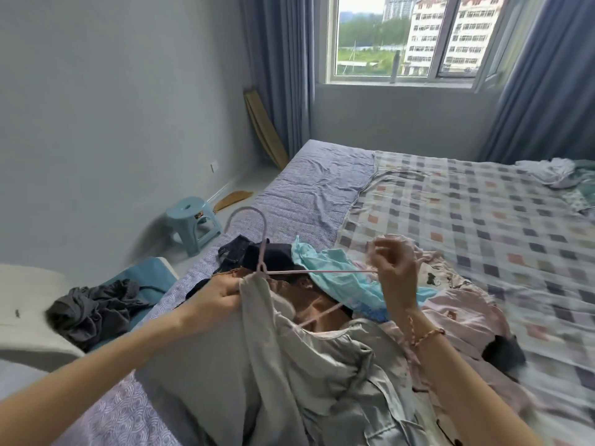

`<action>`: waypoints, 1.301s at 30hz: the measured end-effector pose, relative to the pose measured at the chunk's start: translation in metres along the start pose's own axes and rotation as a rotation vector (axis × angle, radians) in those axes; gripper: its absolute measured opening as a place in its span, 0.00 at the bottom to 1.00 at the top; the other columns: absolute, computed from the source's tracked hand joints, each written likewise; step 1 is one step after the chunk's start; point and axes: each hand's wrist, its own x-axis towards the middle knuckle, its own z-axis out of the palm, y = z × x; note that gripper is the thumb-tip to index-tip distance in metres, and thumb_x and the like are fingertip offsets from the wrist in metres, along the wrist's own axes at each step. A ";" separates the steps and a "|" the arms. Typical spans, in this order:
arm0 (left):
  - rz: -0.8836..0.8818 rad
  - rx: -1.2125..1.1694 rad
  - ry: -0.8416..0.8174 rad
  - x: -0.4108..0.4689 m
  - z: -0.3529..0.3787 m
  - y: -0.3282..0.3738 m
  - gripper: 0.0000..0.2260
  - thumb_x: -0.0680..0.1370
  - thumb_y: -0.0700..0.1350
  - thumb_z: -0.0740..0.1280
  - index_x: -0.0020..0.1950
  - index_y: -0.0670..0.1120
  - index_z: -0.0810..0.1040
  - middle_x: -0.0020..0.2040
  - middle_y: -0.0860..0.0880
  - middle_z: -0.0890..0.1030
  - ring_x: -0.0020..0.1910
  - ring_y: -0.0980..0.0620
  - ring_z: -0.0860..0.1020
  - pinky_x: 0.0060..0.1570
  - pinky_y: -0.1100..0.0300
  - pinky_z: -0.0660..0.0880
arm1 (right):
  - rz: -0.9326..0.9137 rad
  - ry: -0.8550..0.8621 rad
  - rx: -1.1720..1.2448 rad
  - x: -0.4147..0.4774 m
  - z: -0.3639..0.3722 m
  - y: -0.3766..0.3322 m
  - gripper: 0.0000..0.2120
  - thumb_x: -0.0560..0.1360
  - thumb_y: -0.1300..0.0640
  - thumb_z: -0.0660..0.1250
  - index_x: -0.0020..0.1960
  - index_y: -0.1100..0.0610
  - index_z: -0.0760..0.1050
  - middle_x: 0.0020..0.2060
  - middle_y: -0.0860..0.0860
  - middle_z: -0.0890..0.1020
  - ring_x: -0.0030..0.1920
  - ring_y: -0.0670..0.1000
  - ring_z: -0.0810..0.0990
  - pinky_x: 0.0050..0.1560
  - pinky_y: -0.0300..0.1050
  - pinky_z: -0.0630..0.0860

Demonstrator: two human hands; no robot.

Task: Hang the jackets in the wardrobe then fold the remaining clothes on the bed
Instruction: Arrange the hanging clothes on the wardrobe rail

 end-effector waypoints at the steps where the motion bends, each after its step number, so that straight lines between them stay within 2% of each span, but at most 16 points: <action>1: 0.027 -0.015 0.018 -0.011 -0.006 0.008 0.09 0.65 0.56 0.65 0.36 0.56 0.83 0.36 0.59 0.83 0.38 0.66 0.78 0.41 0.71 0.72 | 0.057 0.180 -0.058 0.000 -0.012 0.014 0.04 0.70 0.63 0.64 0.44 0.59 0.75 0.35 0.54 0.78 0.37 0.50 0.77 0.38 0.45 0.72; 2: 0.050 -0.034 0.033 -0.022 -0.011 0.018 0.07 0.65 0.54 0.66 0.34 0.57 0.83 0.33 0.62 0.82 0.36 0.68 0.77 0.39 0.73 0.71 | 0.142 0.228 -0.150 -0.002 -0.021 0.032 0.04 0.71 0.62 0.62 0.44 0.60 0.74 0.36 0.55 0.78 0.39 0.54 0.76 0.40 0.45 0.70; 4: 0.111 -0.051 0.076 -0.040 -0.022 0.031 0.08 0.68 0.49 0.69 0.32 0.63 0.82 0.32 0.65 0.81 0.35 0.70 0.77 0.38 0.75 0.71 | 0.339 -0.070 -0.324 -0.015 -0.027 0.070 0.07 0.71 0.66 0.64 0.50 0.61 0.74 0.43 0.58 0.80 0.44 0.56 0.76 0.44 0.48 0.72; 7: 0.141 -0.074 0.160 -0.059 -0.044 0.043 0.18 0.72 0.39 0.68 0.35 0.64 0.83 0.35 0.63 0.82 0.37 0.68 0.78 0.41 0.74 0.73 | 0.512 -0.641 -0.491 -0.042 -0.010 0.107 0.40 0.60 0.59 0.73 0.70 0.60 0.63 0.57 0.58 0.74 0.55 0.56 0.75 0.55 0.49 0.74; 9: 0.145 -0.079 0.213 -0.071 -0.056 0.056 0.14 0.68 0.43 0.67 0.35 0.62 0.84 0.36 0.60 0.83 0.37 0.67 0.78 0.42 0.72 0.74 | 0.410 -0.837 -0.728 -0.051 0.007 0.122 0.49 0.62 0.51 0.75 0.76 0.54 0.54 0.65 0.57 0.67 0.67 0.56 0.67 0.66 0.50 0.67; 11: 0.152 -0.104 0.263 -0.081 -0.066 0.064 0.09 0.67 0.48 0.67 0.34 0.61 0.84 0.36 0.59 0.83 0.37 0.65 0.79 0.41 0.71 0.75 | 0.406 -1.033 -0.834 -0.058 0.023 0.130 0.33 0.67 0.49 0.74 0.68 0.57 0.66 0.60 0.54 0.70 0.62 0.52 0.70 0.61 0.44 0.67; 12: 0.144 -0.132 0.279 -0.083 -0.068 0.068 0.07 0.67 0.51 0.67 0.34 0.61 0.84 0.36 0.58 0.83 0.37 0.65 0.80 0.41 0.72 0.75 | 0.465 -1.134 -0.854 -0.064 0.024 0.134 0.19 0.69 0.49 0.73 0.55 0.57 0.74 0.51 0.51 0.74 0.52 0.49 0.74 0.51 0.41 0.69; 14: 0.134 -0.138 0.315 -0.092 -0.077 0.070 0.05 0.66 0.53 0.69 0.35 0.60 0.84 0.37 0.57 0.84 0.38 0.63 0.81 0.40 0.72 0.76 | 0.496 -1.248 -0.895 -0.081 0.034 0.137 0.07 0.70 0.49 0.69 0.38 0.52 0.73 0.36 0.47 0.74 0.38 0.46 0.72 0.37 0.39 0.67; 17: 0.116 -0.102 0.299 -0.096 -0.088 0.068 0.07 0.61 0.58 0.74 0.36 0.58 0.85 0.39 0.54 0.85 0.38 0.61 0.81 0.40 0.70 0.77 | 0.447 -1.181 -0.797 -0.095 0.050 0.145 0.09 0.65 0.48 0.61 0.38 0.52 0.74 0.37 0.46 0.76 0.40 0.45 0.73 0.40 0.39 0.69; 18: 0.104 -0.104 0.285 -0.096 -0.089 0.069 0.02 0.63 0.55 0.74 0.34 0.58 0.85 0.38 0.55 0.84 0.37 0.62 0.81 0.40 0.71 0.76 | 0.462 -1.099 -0.688 -0.093 0.054 0.140 0.08 0.64 0.49 0.61 0.36 0.53 0.73 0.36 0.47 0.75 0.39 0.44 0.72 0.40 0.39 0.68; 20: 0.102 -0.040 0.220 -0.092 -0.090 0.067 0.12 0.70 0.44 0.70 0.32 0.61 0.83 0.35 0.59 0.83 0.36 0.66 0.79 0.40 0.73 0.75 | 0.472 -0.920 -0.499 -0.075 0.061 0.128 0.08 0.69 0.56 0.64 0.32 0.55 0.69 0.32 0.48 0.72 0.35 0.44 0.69 0.37 0.40 0.66; 23: 0.026 0.170 0.007 -0.087 -0.083 0.056 0.04 0.67 0.64 0.67 0.38 0.70 0.80 0.40 0.67 0.82 0.41 0.72 0.77 0.44 0.75 0.72 | 0.503 -0.728 -0.341 -0.032 0.046 0.099 0.10 0.71 0.62 0.68 0.31 0.57 0.73 0.30 0.52 0.74 0.34 0.49 0.72 0.38 0.42 0.69; 24: -0.012 0.281 -0.036 -0.086 -0.080 0.048 0.09 0.66 0.68 0.65 0.40 0.69 0.80 0.44 0.66 0.82 0.44 0.71 0.77 0.47 0.73 0.72 | 0.499 -0.706 -0.323 -0.018 0.039 0.087 0.10 0.71 0.61 0.69 0.32 0.58 0.74 0.30 0.52 0.75 0.33 0.50 0.73 0.36 0.41 0.70; 28: -0.114 0.475 -0.057 -0.073 -0.054 0.012 0.12 0.72 0.52 0.57 0.48 0.58 0.79 0.53 0.56 0.81 0.54 0.63 0.75 0.57 0.68 0.70 | 0.415 -0.587 -0.315 0.018 0.012 0.034 0.12 0.71 0.57 0.70 0.31 0.57 0.73 0.26 0.49 0.75 0.28 0.47 0.71 0.29 0.38 0.68; 32: -0.100 0.530 -0.046 -0.054 -0.023 -0.002 0.10 0.78 0.46 0.60 0.39 0.59 0.74 0.49 0.54 0.81 0.53 0.55 0.77 0.54 0.62 0.71 | 0.326 -0.593 -0.196 0.020 -0.004 -0.011 0.11 0.70 0.58 0.73 0.34 0.58 0.72 0.30 0.51 0.75 0.32 0.48 0.73 0.31 0.38 0.71; 39: -0.004 0.354 -0.122 -0.043 0.006 0.051 0.31 0.79 0.39 0.59 0.39 0.80 0.71 0.41 0.83 0.71 0.47 0.80 0.70 0.49 0.80 0.64 | 0.039 -0.568 -0.281 0.010 -0.009 -0.065 0.14 0.70 0.60 0.72 0.36 0.57 0.67 0.30 0.50 0.67 0.33 0.46 0.65 0.31 0.37 0.63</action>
